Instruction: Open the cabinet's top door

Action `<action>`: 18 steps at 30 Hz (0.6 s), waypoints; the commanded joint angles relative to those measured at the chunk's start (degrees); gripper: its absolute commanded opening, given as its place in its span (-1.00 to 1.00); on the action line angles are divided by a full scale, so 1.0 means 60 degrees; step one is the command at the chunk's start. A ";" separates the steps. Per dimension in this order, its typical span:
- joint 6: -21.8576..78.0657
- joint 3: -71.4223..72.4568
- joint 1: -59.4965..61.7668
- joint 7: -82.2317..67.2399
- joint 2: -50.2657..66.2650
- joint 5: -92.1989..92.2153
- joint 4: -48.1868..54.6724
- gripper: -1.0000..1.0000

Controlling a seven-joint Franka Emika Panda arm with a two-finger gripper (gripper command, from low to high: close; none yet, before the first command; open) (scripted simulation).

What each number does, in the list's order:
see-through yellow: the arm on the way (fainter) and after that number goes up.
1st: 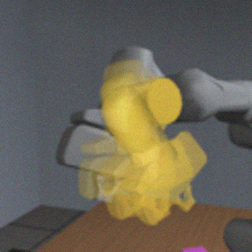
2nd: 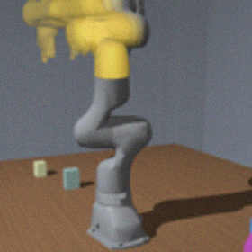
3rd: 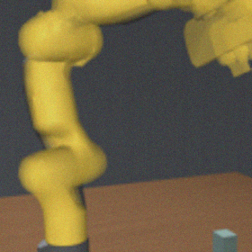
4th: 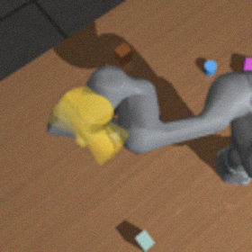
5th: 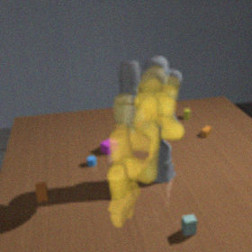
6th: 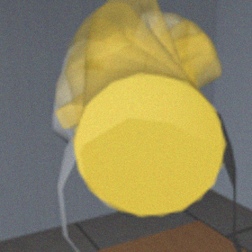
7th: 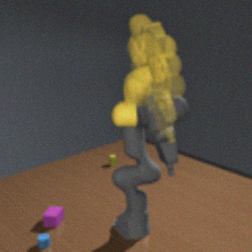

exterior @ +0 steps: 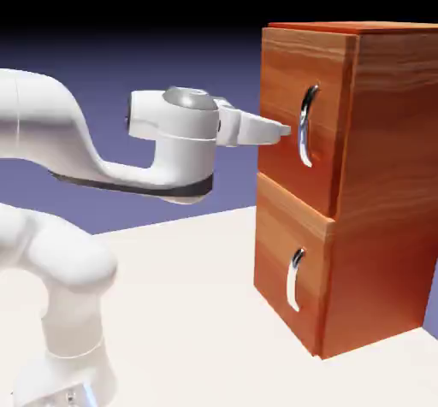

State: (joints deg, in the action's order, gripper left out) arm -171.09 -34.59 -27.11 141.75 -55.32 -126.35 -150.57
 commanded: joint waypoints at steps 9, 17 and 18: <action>0.0086 -0.1024 -0.0782 0.2938 -0.0671 -0.3739 0.0309 0.00; 0.0694 -0.2041 -0.2362 0.3994 -0.0024 -0.5143 0.1237 0.00; 0.0806 -0.2182 -0.2622 0.4042 0.0133 -0.5216 0.1397 0.00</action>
State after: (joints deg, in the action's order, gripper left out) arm -166.26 -47.69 -42.84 166.00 -54.52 -157.65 -142.19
